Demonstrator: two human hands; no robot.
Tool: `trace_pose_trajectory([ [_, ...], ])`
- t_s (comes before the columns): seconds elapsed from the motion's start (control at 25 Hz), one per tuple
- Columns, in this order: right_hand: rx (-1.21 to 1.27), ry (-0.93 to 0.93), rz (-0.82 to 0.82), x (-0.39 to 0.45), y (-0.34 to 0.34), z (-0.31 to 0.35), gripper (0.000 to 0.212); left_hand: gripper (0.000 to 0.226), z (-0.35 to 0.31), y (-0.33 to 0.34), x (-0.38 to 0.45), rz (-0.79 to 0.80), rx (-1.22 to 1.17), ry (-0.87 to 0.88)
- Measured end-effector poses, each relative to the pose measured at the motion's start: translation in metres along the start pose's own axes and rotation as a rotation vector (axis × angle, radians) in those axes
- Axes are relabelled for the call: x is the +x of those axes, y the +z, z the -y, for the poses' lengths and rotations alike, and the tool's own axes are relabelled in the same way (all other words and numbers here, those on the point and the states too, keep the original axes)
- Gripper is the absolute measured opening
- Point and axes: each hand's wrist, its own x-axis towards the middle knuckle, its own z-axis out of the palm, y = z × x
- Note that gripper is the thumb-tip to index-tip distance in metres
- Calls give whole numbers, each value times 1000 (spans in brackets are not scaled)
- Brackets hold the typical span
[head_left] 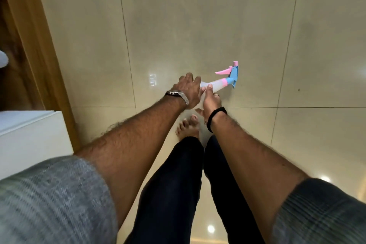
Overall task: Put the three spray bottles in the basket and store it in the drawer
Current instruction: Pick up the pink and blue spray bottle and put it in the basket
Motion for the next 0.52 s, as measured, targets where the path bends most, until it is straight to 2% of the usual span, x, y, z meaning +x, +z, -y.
trace_pose_trajectory([
  [0.16, -306, -182, -51, -76, -35, 16, 52, 43, -24, -22, -70, -1, -277, 22],
  [0.32, -577, -430, -2, -196, -59, 47, 54, 44, -45, -65, -172, -132, -490, 6],
  [0.52, -860, -721, 65, -358, -74, 63, 41, 56, -73, -93, -325, -329, -789, -81],
])
